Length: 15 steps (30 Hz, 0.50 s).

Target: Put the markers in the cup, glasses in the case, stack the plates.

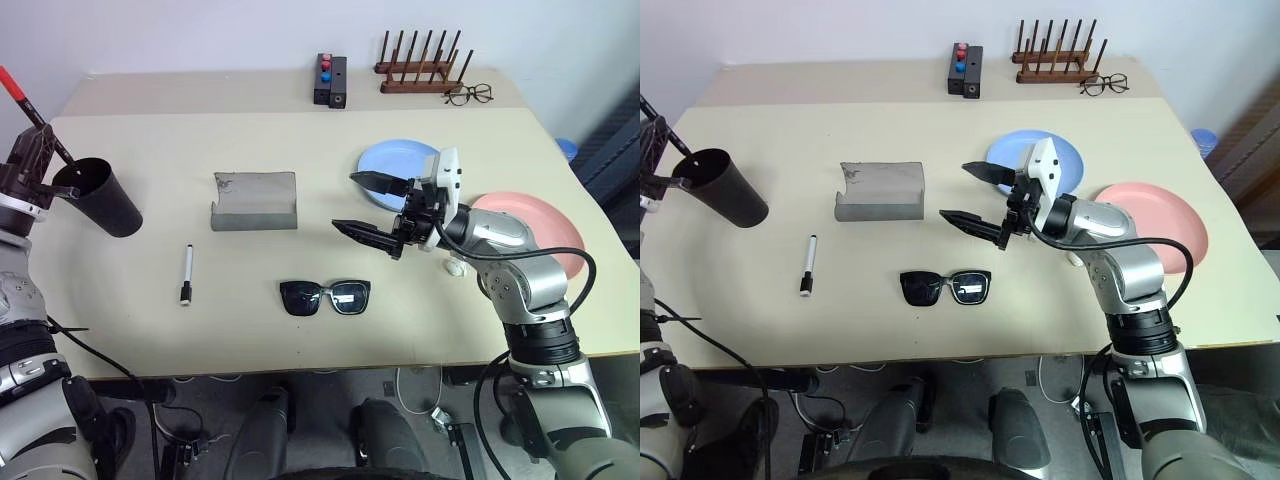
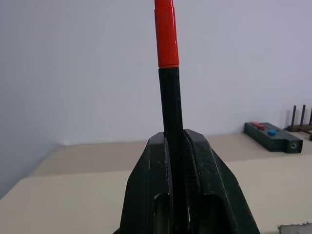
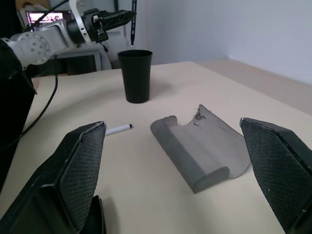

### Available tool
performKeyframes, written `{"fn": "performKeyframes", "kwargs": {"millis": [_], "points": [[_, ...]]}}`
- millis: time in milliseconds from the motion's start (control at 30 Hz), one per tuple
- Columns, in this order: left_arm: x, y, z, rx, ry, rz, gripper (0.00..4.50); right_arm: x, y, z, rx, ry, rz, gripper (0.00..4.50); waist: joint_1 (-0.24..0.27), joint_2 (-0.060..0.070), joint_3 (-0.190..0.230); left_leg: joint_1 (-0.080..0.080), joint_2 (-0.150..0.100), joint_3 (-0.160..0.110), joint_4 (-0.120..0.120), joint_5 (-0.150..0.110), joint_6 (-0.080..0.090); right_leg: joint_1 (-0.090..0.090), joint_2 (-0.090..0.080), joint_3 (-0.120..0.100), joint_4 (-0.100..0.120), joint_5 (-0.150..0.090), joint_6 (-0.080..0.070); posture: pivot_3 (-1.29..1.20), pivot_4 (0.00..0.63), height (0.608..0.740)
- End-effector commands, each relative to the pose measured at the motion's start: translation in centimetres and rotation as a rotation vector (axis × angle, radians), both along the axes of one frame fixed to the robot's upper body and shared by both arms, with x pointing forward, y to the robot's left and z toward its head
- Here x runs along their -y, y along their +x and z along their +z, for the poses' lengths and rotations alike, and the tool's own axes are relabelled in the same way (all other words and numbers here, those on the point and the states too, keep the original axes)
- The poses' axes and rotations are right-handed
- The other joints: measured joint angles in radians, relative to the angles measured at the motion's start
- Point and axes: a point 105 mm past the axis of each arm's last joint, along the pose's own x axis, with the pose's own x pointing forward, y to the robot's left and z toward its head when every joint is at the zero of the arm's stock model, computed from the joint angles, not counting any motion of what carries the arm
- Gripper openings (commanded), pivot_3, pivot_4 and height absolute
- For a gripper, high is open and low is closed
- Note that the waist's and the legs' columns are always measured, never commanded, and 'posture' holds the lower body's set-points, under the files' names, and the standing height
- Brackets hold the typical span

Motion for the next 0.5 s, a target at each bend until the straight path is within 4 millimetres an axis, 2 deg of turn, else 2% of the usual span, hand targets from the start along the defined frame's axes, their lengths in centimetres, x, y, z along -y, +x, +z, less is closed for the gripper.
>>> {"fn": "performKeyframes", "kwargs": {"millis": [33, 167, 500], "points": [[-0.4, -0.4, 0.5, 0.03, 0.016, 0.017, 0.03, 0.1, -0.6, 0.8, 0.047, -0.007, 0.005, 4.5, 0.001, 0.0, 0.0, 0.0, 0.0, 0.0, 0.0, 0.0, 0.0, 0.0, 0.0, 0.0, 0.0, 0.0, 0.0, 0.0, 0.15, 0.735], [0.5, 0.0, -0.2, 0.004, 0.03, -0.006, 0.03, 0.2, -0.7, 0.6, 0.039, -0.011, 0.002, 4.5, 0.001, 0.0, 0.0, 0.0, 0.0, 0.0, 0.0, 0.0, 0.0, 0.0, 0.0, 0.0, 0.0, 0.0, 0.0, 0.0, 0.15, 0.735], [0.0, -0.1, -1.5, -0.025, 0.013, 0.026, 0.03, 0.5, -0.5, 0.1, 0.04, -0.033, -0.011, 4.5, 0.001, 0.0, 0.0, 0.0, 0.0, 0.0, 0.0, 0.0, 0.0, 0.0, 0.0, 0.0, 0.0, 0.0, 0.0, 0.0, 0.15, 0.735]]}}
